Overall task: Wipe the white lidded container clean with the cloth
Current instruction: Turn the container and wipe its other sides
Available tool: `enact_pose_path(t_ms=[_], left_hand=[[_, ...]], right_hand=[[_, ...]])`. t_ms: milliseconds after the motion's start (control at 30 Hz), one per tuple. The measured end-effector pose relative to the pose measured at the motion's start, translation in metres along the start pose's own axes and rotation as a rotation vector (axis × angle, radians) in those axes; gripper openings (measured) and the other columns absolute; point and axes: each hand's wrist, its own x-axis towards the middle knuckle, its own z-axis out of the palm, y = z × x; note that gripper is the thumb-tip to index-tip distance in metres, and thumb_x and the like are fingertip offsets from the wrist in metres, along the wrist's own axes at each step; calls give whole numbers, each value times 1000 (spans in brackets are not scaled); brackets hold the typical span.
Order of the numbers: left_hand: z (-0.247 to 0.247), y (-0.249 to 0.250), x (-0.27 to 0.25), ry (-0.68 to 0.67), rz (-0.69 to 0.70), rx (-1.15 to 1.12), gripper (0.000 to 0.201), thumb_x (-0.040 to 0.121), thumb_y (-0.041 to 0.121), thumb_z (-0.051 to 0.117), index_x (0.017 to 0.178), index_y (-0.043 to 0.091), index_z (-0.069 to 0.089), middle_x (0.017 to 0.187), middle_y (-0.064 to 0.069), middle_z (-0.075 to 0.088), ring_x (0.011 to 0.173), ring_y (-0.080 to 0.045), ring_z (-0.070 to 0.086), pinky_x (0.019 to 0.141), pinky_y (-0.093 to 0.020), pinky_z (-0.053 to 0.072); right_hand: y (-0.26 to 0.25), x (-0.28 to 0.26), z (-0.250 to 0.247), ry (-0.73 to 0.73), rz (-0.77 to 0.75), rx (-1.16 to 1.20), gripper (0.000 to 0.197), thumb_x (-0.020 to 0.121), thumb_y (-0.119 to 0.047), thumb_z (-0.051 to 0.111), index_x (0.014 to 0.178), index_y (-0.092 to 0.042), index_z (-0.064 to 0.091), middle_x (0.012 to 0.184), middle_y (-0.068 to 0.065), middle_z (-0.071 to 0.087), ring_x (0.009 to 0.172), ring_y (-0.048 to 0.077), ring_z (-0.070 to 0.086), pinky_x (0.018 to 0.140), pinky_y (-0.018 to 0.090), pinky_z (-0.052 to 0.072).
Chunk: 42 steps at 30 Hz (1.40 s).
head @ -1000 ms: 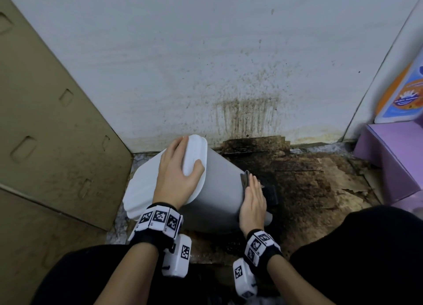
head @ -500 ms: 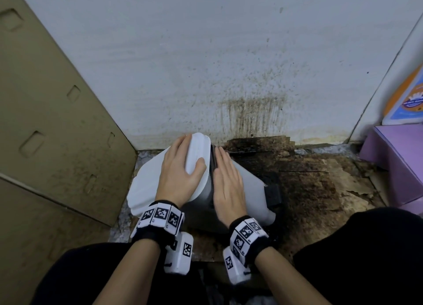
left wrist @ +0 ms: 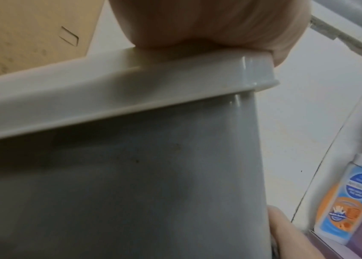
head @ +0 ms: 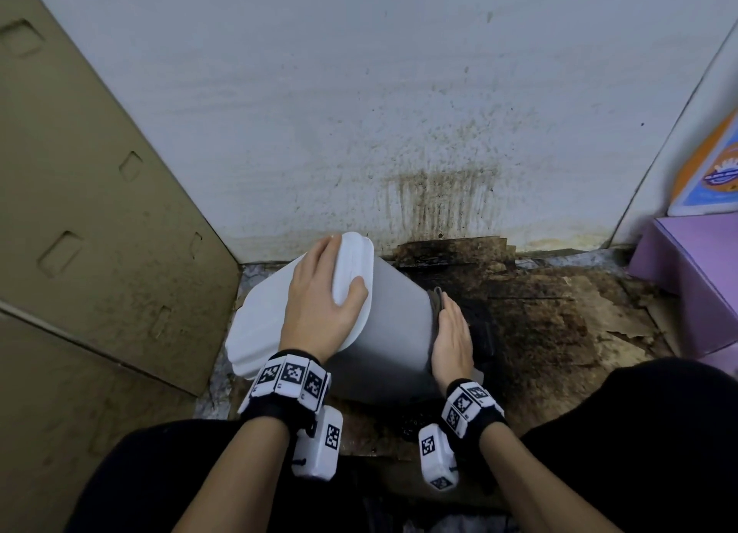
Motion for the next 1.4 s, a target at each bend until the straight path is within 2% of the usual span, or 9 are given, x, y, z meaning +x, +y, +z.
enact_pose_path(t_ms=[167,300,433,500,800,1033,1167,1267,1400], left_hand=[[2,1,1,12,17,2,73,86,50,37,153,20,33,158,4,32,144,-14,27,119,-39,26],[4,0,-2,7,18,11,75,85,51,36,153,20,32,159,3,31,146,-14,26,120,-38,24],[1,-3,-1,15,1,3,75,85,51,35,153,19,32,159,3,32,146,-14,26,120,-38,24],[0,-4,0,0,11,2,75,85,52,35,154,19,32,159,3,31,146,-14,26,120,-36,23],[-6,-11,-2,0,-17,-55,70,87,49,40,153,26,32,159,10,30,146,-10,25,119,-36,24],[-4,-7,-1,31,-22,-25,72,85,49,37,152,24,33,158,7,33,144,-13,28,117,-34,25],[0,-4,1,36,-6,-7,73,84,50,36,152,20,34,157,4,34,145,-14,29,120,-36,24],[0,-5,1,38,-13,-13,74,84,51,36,152,20,34,158,4,35,145,-14,29,120,-36,24],[0,-5,0,25,-3,-15,74,85,50,37,152,20,34,158,4,34,145,-13,28,119,-31,22]], right_hand=[[-44,-8,16,-52,-61,51,59,101,-44,16,158,-33,28,166,-13,22,152,3,15,127,36,10],[-108,-19,29,-192,-151,280,52,99,-62,21,145,-47,41,155,-24,36,145,0,28,124,40,20],[-111,-22,25,-272,-353,82,48,110,-42,17,158,-38,23,163,-21,23,149,-5,16,126,34,13],[-92,-12,21,-255,-413,22,49,110,-38,16,158,-35,23,163,-19,24,149,-5,17,126,34,14],[-4,24,0,-102,-80,-62,45,110,-34,21,148,-28,45,151,-6,46,143,11,36,123,35,21],[-28,11,11,-27,-40,-56,47,110,-29,20,151,-23,40,157,-5,41,147,12,30,124,33,17],[-80,-31,36,5,-194,-14,57,103,-43,11,157,-32,28,164,-14,24,152,6,16,126,33,12],[-100,-59,56,22,-405,-125,51,109,-35,18,159,-33,14,165,-18,11,154,2,4,124,26,4],[-79,-57,50,89,-542,-55,54,107,-31,15,158,-23,28,165,-9,26,154,7,17,124,30,16]])
